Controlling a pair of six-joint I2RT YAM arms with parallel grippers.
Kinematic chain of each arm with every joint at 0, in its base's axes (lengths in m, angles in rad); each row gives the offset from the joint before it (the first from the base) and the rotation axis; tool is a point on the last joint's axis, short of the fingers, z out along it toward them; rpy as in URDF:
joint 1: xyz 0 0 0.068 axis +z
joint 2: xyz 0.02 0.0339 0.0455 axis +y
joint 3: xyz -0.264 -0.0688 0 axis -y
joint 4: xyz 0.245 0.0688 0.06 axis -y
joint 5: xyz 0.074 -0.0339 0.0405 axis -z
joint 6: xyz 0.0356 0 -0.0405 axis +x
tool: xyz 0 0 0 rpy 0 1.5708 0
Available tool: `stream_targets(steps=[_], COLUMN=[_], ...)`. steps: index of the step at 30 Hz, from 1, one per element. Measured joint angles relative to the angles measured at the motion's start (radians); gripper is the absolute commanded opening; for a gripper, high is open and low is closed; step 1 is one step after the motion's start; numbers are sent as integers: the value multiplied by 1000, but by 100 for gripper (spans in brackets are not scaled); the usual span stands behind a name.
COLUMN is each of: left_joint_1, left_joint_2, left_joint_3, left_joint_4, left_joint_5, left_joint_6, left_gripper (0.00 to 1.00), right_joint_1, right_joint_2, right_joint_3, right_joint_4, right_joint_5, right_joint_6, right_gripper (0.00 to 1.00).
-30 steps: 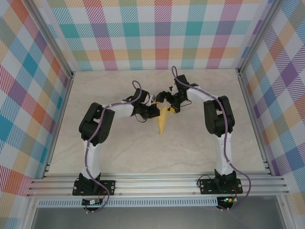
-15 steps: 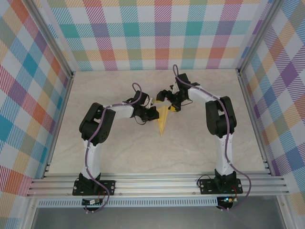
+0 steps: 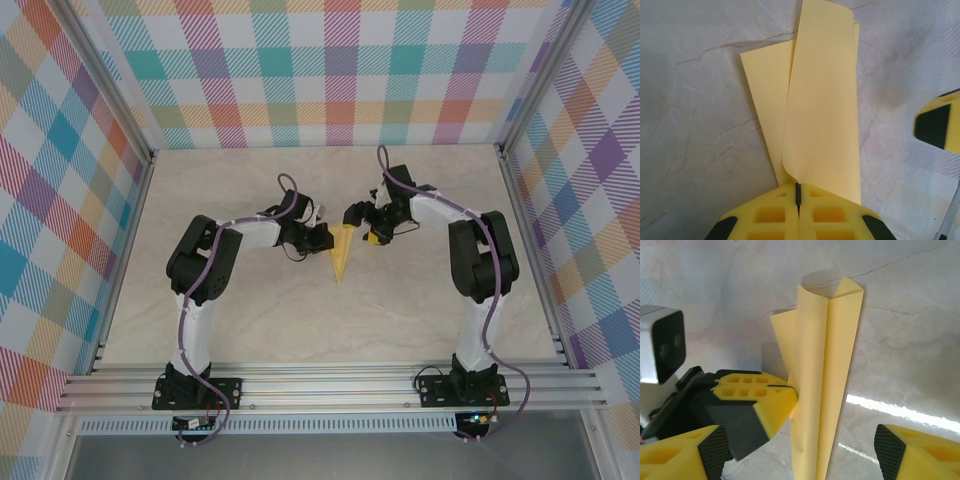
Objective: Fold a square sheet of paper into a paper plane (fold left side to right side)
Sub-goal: Fold the wing for the fifth time at the center of the table.
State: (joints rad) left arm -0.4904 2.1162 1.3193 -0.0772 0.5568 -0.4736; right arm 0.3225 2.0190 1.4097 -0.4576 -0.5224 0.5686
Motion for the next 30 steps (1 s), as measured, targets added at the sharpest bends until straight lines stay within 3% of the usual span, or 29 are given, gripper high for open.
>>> stream_targets(steps=[15,30], left_joint_1=[-6,-6], left_joint_2=[0,0], left_joint_3=[21,24], left_joint_4=[-16,-29], left_joint_5=[0,-1], left_joint_6=[11,19], left_gripper=[4,4], right_joint_1=[26,31], right_joint_2=[197,216], right_joint_3=[260,268], right_joint_4=[-22,-51], right_joint_5=[-12,40], right_joint_6=[16,18], right_gripper=[80,84])
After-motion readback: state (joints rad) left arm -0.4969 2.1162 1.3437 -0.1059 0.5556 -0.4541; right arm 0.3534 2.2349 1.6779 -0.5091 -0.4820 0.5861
